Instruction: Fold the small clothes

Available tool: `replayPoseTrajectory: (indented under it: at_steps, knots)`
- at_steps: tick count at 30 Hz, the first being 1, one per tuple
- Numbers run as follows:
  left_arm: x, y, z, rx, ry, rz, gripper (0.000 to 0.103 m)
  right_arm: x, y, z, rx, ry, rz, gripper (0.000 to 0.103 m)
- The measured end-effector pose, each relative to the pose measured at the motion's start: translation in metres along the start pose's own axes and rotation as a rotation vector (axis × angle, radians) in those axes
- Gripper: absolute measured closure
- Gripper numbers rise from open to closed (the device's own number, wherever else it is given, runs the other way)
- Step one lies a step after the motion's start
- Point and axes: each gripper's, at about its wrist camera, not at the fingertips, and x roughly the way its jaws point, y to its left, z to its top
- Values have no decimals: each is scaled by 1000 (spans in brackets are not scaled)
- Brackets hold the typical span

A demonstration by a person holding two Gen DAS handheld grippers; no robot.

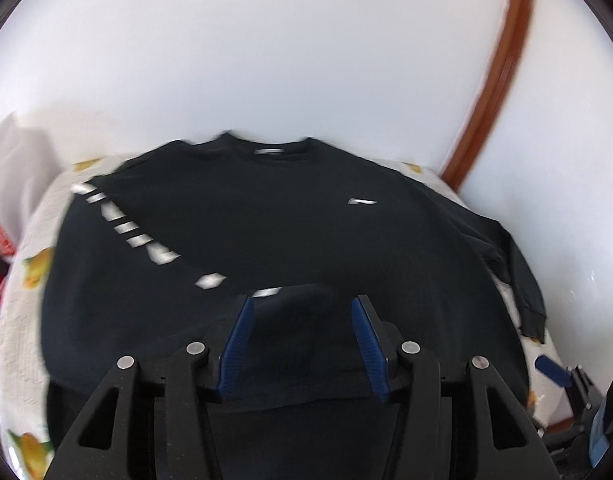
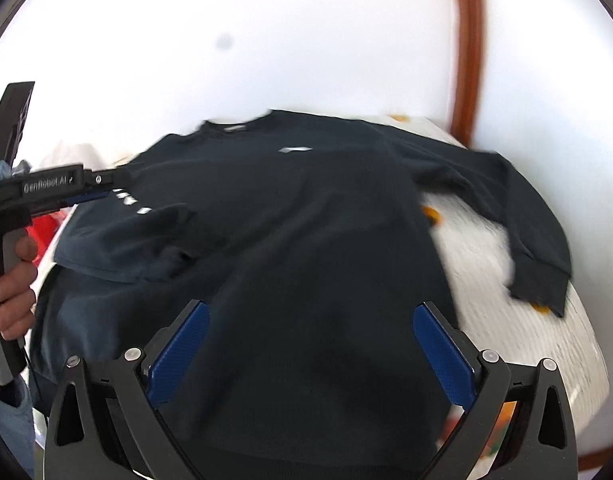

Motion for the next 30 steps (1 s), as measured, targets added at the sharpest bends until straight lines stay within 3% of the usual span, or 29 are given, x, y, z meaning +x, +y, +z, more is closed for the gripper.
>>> replayPoseTrajectory:
  at_steps: [3, 5, 8, 12, 19, 21, 24, 25, 26, 27, 28, 30]
  knots:
    - [-13, 41, -9, -53, -5, 43, 45, 12, 32, 13, -56, 8, 70, 10]
    - [-22, 73, -19, -84, -12, 130, 38, 25, 53, 21, -76, 21, 130, 19]
    - [-31, 118, -35, -123, 14, 232, 36, 56, 73, 30, -74, 90, 184, 29]
    - [-30, 165, -59, -149, 64, 304, 35, 94, 85, 37, -57, 135, 192, 30]
    - [-14, 198, -84, -167, 115, 273, 35, 153, 89, 50, 27, 220, 142, 34]
    - [-5, 196, -81, -149, 118, 270, 35, 156, 97, 54, 12, 198, 108, 46]
    - [4, 187, -72, -109, 94, 298, 35, 161, 112, 61, -49, 199, 118, 84]
    - [6, 184, -69, -97, 86, 305, 37, 161, 117, 64, -57, 210, 153, 90]
    - [10, 182, -66, -82, 75, 320, 43, 159, 120, 68, -63, 211, 158, 90]
    - [12, 181, -65, -74, 69, 335, 66, 157, 123, 74, -81, 199, 148, 90]
    - [14, 181, -64, -73, 69, 343, 82, 151, 124, 80, -98, 176, 147, 91]
    - [13, 185, -65, -102, 64, 306, 90, 135, 118, 96, -95, 122, 168, 91]
